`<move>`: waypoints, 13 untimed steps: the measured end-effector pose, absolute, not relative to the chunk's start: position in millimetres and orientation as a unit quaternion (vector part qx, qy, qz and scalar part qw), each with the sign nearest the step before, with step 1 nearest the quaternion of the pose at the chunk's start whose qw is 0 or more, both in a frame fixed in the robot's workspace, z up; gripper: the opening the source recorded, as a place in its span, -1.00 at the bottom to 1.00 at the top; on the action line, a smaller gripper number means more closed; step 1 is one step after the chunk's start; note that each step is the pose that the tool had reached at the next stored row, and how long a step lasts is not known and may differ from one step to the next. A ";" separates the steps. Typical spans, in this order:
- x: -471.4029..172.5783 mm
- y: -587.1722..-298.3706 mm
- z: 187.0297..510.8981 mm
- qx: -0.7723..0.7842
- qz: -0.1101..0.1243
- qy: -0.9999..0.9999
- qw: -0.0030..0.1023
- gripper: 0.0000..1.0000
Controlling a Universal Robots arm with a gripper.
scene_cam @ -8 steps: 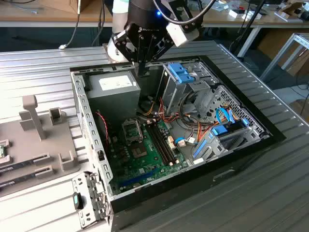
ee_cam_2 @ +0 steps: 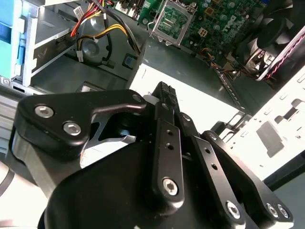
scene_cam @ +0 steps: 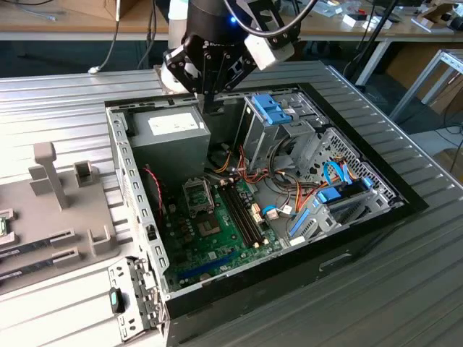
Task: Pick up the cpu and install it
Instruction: 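Reach for the cpu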
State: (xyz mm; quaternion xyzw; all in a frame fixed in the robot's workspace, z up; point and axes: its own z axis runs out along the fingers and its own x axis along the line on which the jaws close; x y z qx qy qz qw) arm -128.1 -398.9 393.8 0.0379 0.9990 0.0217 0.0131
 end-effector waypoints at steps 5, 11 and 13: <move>-130.0 -398.9 393.9 0.038 0.022 0.999 0.013 -0.79; -131.5 -398.9 393.8 0.038 0.022 0.999 0.013 -0.79; -132.3 -398.9 393.8 0.038 0.022 0.999 0.013 -0.79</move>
